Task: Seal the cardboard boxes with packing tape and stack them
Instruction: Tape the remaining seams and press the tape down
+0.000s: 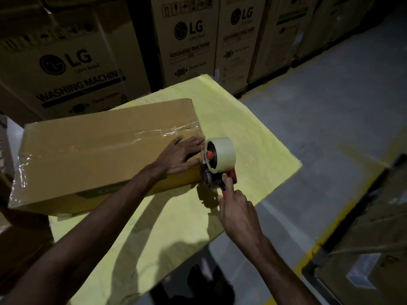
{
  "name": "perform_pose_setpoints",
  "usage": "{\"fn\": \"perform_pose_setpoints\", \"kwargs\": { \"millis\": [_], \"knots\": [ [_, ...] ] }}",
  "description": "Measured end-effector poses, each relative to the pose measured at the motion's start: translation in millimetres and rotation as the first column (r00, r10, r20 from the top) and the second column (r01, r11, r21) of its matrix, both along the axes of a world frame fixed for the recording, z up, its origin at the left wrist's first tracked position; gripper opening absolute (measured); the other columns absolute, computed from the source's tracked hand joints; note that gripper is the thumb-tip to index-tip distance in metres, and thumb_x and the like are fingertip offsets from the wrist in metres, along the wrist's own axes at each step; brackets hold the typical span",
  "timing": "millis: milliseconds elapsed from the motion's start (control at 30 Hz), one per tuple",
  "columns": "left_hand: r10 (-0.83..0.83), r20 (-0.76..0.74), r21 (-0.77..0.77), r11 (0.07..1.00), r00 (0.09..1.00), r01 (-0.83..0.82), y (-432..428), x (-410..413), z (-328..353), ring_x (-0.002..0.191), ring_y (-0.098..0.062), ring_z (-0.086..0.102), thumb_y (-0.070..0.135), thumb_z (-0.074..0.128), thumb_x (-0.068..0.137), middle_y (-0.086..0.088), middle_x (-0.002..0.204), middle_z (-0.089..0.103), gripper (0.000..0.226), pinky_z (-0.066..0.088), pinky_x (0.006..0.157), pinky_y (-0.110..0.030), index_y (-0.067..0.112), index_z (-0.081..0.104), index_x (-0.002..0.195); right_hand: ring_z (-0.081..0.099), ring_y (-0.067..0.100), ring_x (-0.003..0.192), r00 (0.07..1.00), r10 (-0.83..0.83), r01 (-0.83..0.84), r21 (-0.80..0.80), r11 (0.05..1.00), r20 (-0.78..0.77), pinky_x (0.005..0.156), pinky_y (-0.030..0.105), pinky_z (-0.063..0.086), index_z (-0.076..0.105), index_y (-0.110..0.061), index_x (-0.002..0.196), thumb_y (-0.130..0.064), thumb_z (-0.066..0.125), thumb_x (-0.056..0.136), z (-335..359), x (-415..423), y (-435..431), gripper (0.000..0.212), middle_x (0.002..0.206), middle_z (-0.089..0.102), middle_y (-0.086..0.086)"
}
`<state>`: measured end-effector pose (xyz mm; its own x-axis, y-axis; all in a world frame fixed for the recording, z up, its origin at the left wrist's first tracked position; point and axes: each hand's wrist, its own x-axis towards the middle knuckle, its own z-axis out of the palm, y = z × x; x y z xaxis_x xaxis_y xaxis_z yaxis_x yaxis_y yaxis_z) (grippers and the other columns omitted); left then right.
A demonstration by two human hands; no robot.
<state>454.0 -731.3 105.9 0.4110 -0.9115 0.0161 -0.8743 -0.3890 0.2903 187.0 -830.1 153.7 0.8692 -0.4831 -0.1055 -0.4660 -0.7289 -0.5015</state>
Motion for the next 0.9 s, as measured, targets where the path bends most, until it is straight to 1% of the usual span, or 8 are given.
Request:
{"fn": "perform_pose_setpoints", "kwargs": {
  "millis": [67,133,267,400,533,700,800,900],
  "knots": [
    [-0.018,0.044,0.016,1.0,0.999,0.018,-0.4,0.0,2.2,0.158,-0.009,0.011,0.079,0.016,0.097,0.011,0.17,0.014,0.079,0.007,0.128,-0.056,0.035,0.029,0.162,0.048,0.03,0.075,1.0,-0.001,0.001,0.001,1.0,0.017,0.065,0.039,0.039,0.011,-0.033,0.157,-0.034,0.04,0.109,-6.4,-5.1,1.5,0.056,0.106,0.058,0.01],
    [-0.051,0.091,0.042,0.998,0.995,0.048,0.4,-2.3,4.6,0.159,-0.011,0.01,0.074,0.023,0.1,0.01,0.171,0.01,0.073,-0.001,0.125,-0.062,0.036,0.029,0.162,0.055,0.033,0.078,0.999,0.003,-0.003,0.0,1.0,0.037,0.063,0.039,0.039,0.012,-0.032,0.159,-0.035,0.04,0.109,-12.6,-9.3,1.8,0.057,0.106,0.058,0.009],
    [-0.104,0.154,0.089,0.992,0.982,0.091,3.2,-5.2,5.6,0.159,-0.016,0.009,0.066,0.033,0.103,0.005,0.173,0.005,0.067,-0.004,0.119,-0.07,0.035,0.027,0.162,0.061,0.036,0.083,0.999,-0.011,0.011,-0.015,1.0,0.051,0.065,0.041,0.049,0.011,-0.032,0.159,-0.036,0.039,0.109,-22.6,-13.7,6.3,0.057,0.107,0.06,0.01],
    [-0.087,0.161,0.115,0.991,0.983,0.069,4.0,-7.4,5.0,0.159,-0.014,0.007,0.069,0.025,0.103,0.009,0.172,0.003,0.074,-0.003,0.121,-0.072,0.03,0.018,0.166,0.059,0.037,0.083,0.999,-0.039,0.039,-0.02,0.999,0.0,0.066,0.04,0.047,0.006,-0.035,0.16,-0.039,0.035,0.11,-32.3,-10.8,12.3,0.058,0.112,0.057,0.011],
    [-0.088,0.186,0.115,0.991,0.979,0.067,3.1,-4.4,3.2,0.159,-0.015,0.009,0.07,0.023,0.103,0.01,0.172,0.002,0.074,-0.002,0.12,-0.073,0.032,0.015,0.166,0.059,0.038,0.083,0.998,-0.059,0.058,-0.021,0.998,-0.02,0.064,0.039,0.044,0.005,-0.033,0.163,-0.038,0.035,0.11,-45.5,-7.6,14.4,0.061,0.12,0.056,0.012],
    [-0.073,0.19,0.121,0.991,0.979,0.051,-5.0,-6.1,0.9,0.159,-0.018,0.013,0.072,0.021,0.103,0.006,0.172,0.008,0.072,0.004,0.118,-0.077,0.036,0.016,0.165,0.06,0.04,0.083,0.997,-0.076,0.076,0.011,0.997,-0.017,0.067,0.043,0.052,-0.002,-0.036,0.16,-0.038,0.034,0.11,-62.1,-7.0,12.8,0.062,0.127,0.055,0.015],
    [-0.041,0.166,0.096,0.995,0.985,0.026,-13.0,-9.7,4.2,0.158,-0.018,0.017,0.071,0.023,0.103,0.005,0.172,0.013,0.071,0.006,0.116,-0.079,0.035,0.025,0.163,0.061,0.04,0.08,0.997,-0.08,0.081,-0.029,0.996,0.016,0.064,0.041,0.049,0.003,-0.033,0.161,-0.035,0.038,0.11,-63.4,-6.4,8.9,0.062,0.121,0.057,0.015],
    [-0.053,0.137,0.081,0.996,0.989,0.042,-14.4,-9.0,4.2,0.158,-0.019,0.016,0.071,0.015,0.102,0.005,0.172,0.013,0.069,0.005,0.115,-0.079,0.037,0.036,0.159,0.059,0.038,0.065,0.992,-0.079,0.088,-0.082,0.993,0.103,0.052,0.04,0.049,0.018,-0.025,0.16,-0.029,0.052,0.105,-64.9,-6.2,13.4,0.064,0.103,0.061,0.015]
  ]
}}
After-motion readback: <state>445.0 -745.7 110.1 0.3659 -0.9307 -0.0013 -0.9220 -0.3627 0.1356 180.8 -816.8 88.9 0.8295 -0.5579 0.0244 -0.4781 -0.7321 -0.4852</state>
